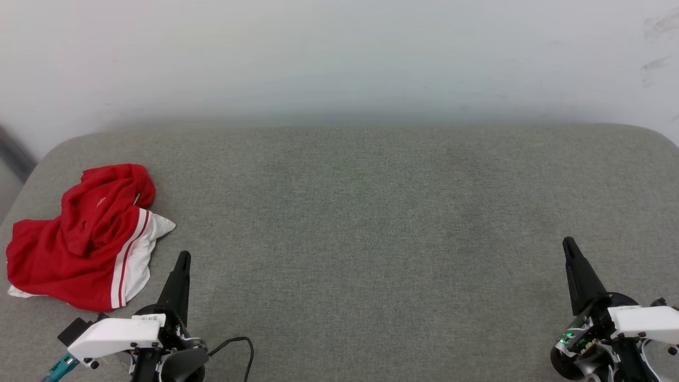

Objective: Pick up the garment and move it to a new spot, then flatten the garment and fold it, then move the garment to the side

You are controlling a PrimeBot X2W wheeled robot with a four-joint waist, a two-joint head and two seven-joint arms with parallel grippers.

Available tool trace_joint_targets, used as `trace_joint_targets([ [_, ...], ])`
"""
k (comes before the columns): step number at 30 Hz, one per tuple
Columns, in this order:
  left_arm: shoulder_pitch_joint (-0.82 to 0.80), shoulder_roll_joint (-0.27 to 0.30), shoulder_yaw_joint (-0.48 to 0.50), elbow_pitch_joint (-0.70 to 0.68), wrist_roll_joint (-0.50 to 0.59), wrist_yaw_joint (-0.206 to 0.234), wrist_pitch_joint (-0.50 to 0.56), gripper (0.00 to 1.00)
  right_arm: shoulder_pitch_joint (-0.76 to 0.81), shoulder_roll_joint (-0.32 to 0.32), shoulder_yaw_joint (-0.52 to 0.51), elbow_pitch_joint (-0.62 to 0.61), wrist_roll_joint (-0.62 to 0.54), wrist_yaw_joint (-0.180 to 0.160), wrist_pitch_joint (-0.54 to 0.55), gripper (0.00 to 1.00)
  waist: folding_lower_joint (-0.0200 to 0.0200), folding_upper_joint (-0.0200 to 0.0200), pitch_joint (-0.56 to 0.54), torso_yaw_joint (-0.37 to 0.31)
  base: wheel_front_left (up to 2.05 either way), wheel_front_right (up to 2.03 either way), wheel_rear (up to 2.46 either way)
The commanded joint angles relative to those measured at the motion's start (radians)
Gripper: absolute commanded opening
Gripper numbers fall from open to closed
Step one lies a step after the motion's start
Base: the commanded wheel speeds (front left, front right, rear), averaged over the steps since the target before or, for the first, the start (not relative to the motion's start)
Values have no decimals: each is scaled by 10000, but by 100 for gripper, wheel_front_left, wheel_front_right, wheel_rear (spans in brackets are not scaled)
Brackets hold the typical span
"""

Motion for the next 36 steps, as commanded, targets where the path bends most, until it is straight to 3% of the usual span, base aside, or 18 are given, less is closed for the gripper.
trace_joint_targets([
  [1,-113,-7,14,2,26,-30,20,0,-136,23,8,8,11,33,-5,0,0,0,0,0,0,0,0],
  [36,-113,-7,14,1,26,-30,20,0,-137,23,7,8,11,33,-5,0,0,0,0,0,0,0,0],
])
